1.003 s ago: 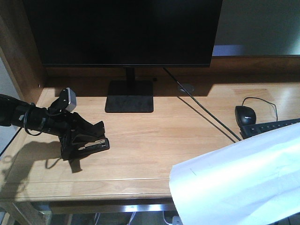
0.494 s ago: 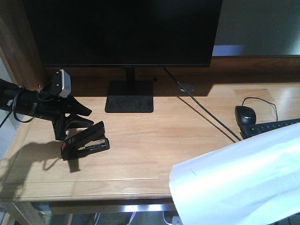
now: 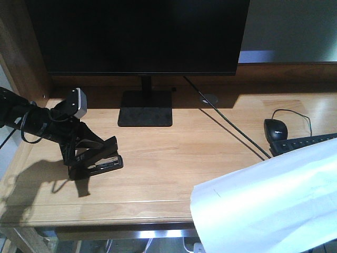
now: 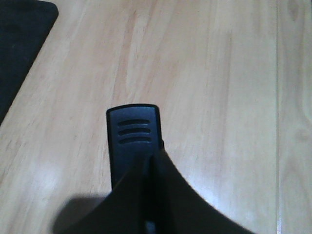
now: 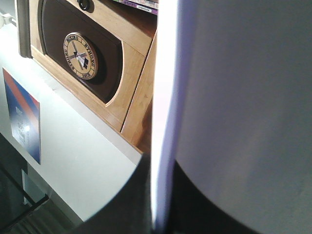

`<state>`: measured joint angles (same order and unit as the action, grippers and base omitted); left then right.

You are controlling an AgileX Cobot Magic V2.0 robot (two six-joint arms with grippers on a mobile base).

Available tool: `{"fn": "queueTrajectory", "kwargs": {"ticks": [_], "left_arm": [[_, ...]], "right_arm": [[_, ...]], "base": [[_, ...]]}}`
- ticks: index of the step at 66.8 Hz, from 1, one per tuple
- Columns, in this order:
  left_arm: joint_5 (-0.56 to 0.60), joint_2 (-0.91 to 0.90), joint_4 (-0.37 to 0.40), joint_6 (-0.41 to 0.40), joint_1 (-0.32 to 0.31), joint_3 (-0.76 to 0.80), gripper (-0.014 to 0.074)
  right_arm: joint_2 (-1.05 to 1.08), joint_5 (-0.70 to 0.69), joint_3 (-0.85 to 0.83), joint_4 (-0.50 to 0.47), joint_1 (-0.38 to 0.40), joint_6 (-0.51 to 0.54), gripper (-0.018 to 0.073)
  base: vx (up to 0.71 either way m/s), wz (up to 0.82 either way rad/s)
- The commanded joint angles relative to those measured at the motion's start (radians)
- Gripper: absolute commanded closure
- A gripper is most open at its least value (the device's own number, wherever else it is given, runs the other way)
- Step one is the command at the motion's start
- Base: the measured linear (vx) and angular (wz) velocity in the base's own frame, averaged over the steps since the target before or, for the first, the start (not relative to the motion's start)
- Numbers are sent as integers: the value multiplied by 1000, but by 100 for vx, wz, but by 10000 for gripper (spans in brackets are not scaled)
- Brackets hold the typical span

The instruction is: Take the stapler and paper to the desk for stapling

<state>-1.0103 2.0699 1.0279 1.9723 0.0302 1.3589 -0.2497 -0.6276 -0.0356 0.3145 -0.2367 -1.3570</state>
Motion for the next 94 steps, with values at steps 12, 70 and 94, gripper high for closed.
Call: {"fn": "queueTrajectory", "kwargs": {"ticks": [12, 70, 94], "left_arm": [[9, -53, 50, -1, -6, 24, 603], [8, -53, 50, -1, -6, 24, 603], [8, -53, 50, -1, -6, 24, 603]], "right_arm": [[-8, -67, -25, -1, -1, 11, 561], [-8, -66, -25, -1, -1, 11, 561], [-8, -67, -25, -1, -1, 11, 561]], "base": [[0, 0], [0, 0], [0, 0]]}}
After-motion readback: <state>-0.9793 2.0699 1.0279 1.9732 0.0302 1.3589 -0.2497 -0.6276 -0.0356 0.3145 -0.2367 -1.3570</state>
